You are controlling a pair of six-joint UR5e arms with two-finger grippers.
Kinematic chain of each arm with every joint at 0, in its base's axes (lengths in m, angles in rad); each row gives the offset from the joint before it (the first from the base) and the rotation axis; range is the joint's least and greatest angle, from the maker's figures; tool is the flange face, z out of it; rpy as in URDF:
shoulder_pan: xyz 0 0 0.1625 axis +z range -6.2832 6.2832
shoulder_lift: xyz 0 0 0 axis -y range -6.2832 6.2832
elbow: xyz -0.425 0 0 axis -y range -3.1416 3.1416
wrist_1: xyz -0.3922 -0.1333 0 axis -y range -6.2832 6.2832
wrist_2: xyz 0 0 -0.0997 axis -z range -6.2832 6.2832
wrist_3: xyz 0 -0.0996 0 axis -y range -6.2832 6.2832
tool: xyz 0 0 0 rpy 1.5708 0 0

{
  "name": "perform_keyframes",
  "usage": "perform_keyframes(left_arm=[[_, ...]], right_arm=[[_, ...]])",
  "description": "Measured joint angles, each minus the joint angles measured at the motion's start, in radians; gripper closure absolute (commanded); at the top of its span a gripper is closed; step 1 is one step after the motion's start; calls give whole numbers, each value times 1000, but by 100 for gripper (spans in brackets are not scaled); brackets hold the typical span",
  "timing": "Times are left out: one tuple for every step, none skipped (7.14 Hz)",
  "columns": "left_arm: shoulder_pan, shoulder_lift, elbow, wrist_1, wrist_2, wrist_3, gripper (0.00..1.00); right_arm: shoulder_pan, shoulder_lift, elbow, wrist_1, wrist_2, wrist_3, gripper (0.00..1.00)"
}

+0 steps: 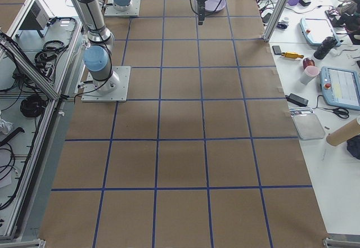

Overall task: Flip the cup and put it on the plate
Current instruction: 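Move the left gripper toward the mint-green cup lying on its side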

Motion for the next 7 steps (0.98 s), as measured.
perform_keyframes(left_arm=[[75,-4,-5,-8,0,105,0],[147,-11,-12,-12,-1,192,0],[208,-18,-18,-14,-1,256,0],[255,-23,-26,-15,2,290,0],[298,-27,-36,-16,9,305,0],[338,-31,-43,-12,23,310,0],[374,-39,-45,-6,40,309,0]], right_arm=[[0,0,0,0,0,0,0],[0,0,0,0,0,0,0],[0,0,0,0,0,0,0],[0,0,0,0,0,0,0],[0,0,0,0,0,0,0],[0,0,0,0,0,0,0],[0,1,0,1,0,0,0]])
